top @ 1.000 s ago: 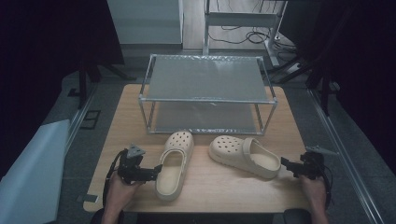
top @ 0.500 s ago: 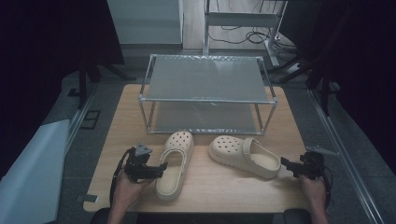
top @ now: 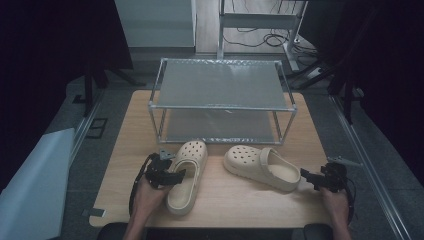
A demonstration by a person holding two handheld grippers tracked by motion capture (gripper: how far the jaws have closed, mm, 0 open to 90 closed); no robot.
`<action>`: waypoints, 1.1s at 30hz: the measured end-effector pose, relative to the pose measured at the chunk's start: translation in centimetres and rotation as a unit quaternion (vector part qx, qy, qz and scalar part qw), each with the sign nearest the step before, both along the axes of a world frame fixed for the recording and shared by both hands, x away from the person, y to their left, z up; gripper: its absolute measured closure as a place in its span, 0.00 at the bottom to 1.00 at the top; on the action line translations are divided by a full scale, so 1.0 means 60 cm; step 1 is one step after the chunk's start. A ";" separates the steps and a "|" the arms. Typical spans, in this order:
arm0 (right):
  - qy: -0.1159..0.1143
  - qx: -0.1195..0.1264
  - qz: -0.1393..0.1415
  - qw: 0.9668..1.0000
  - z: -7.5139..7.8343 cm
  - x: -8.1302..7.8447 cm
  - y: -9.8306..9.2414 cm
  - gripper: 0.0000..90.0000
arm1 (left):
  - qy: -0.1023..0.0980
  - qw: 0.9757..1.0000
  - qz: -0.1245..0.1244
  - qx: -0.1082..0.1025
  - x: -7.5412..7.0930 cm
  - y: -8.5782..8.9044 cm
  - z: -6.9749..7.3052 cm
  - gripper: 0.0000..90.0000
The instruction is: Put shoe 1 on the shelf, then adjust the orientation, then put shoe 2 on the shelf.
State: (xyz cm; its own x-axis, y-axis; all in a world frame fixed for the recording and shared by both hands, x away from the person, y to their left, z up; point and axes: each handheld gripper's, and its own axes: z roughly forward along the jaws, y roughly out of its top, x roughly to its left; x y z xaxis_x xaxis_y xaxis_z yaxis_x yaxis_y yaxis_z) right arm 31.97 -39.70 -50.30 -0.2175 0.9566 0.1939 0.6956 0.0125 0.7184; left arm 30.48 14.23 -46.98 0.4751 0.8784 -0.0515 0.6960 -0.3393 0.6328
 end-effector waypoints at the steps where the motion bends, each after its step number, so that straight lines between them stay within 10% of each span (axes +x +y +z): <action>1: 0.001 0.000 0.000 1.000 0.000 0.000 0.000 0.08 | 0.000 1.000 0.002 0.006 0.002 -0.002 0.000 0.40; 19: 0.007 0.003 0.001 1.000 -0.002 0.000 -0.002 0.08 | -0.001 0.998 0.017 0.067 0.012 -0.013 -0.006 0.85; 33: 0.000 -0.001 0.003 1.000 0.001 -0.002 0.000 0.08 | 0.042 0.998 0.020 -0.037 0.028 0.035 -0.006 0.85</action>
State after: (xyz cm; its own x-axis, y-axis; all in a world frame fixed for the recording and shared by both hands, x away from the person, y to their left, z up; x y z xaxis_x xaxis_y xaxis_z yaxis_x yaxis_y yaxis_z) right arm 31.84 -39.72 -50.22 -0.2231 0.9559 0.1912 0.6959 0.0188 0.7179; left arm 32.16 16.35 -47.36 0.4309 0.8890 -0.1548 0.7595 -0.2646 0.5943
